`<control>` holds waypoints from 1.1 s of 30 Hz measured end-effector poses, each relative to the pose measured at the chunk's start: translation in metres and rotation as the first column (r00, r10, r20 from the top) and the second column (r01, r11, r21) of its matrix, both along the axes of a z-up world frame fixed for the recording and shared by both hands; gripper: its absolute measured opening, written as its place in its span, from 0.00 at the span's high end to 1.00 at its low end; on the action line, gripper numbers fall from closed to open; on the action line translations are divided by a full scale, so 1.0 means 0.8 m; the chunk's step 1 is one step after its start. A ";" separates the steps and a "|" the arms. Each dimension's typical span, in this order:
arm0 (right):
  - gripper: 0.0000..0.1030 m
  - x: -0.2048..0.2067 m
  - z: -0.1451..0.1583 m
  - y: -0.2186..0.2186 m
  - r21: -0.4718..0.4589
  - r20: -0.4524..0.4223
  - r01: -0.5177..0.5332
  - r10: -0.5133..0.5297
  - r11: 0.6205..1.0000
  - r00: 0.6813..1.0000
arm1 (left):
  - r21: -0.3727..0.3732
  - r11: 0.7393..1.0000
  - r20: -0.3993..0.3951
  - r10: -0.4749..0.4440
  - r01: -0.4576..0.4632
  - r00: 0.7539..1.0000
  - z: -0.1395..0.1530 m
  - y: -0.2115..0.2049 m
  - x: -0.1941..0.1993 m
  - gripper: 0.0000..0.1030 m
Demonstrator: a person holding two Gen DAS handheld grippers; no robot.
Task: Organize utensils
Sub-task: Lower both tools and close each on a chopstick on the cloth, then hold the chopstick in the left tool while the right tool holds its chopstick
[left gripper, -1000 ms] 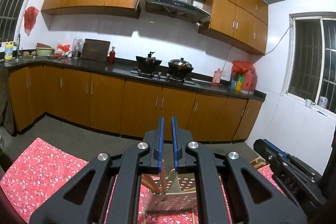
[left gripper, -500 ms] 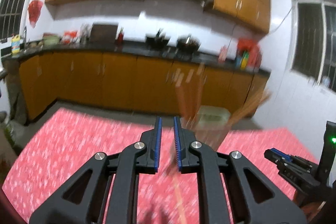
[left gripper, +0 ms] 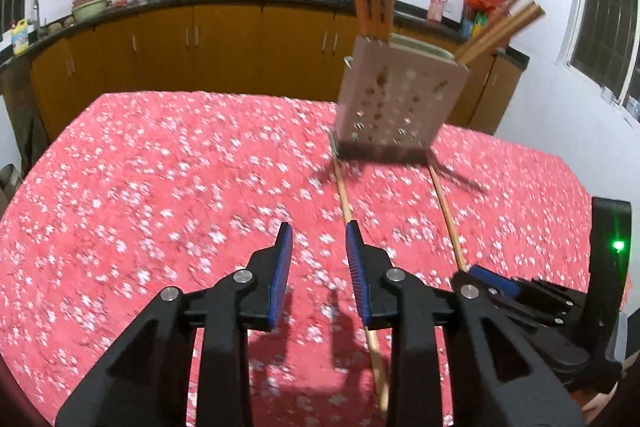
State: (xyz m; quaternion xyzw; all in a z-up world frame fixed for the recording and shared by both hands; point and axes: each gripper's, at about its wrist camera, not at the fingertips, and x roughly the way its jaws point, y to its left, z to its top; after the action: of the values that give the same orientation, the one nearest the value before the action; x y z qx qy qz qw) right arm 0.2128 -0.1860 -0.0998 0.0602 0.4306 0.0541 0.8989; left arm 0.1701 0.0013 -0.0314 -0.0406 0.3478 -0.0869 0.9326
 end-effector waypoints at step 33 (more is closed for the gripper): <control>0.92 0.007 0.003 -0.059 -0.028 0.001 0.124 -0.124 0.992 0.992 | 0.146 0.987 -0.167 0.092 -0.068 0.982 -0.063 0.018 0.047 0.92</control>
State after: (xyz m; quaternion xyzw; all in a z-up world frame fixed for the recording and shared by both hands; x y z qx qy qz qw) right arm 0.2186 -0.2334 -0.0977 0.0745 0.4271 -0.0079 0.9011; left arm 0.2074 0.0156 -0.0815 0.0034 0.4311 -0.0209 0.9021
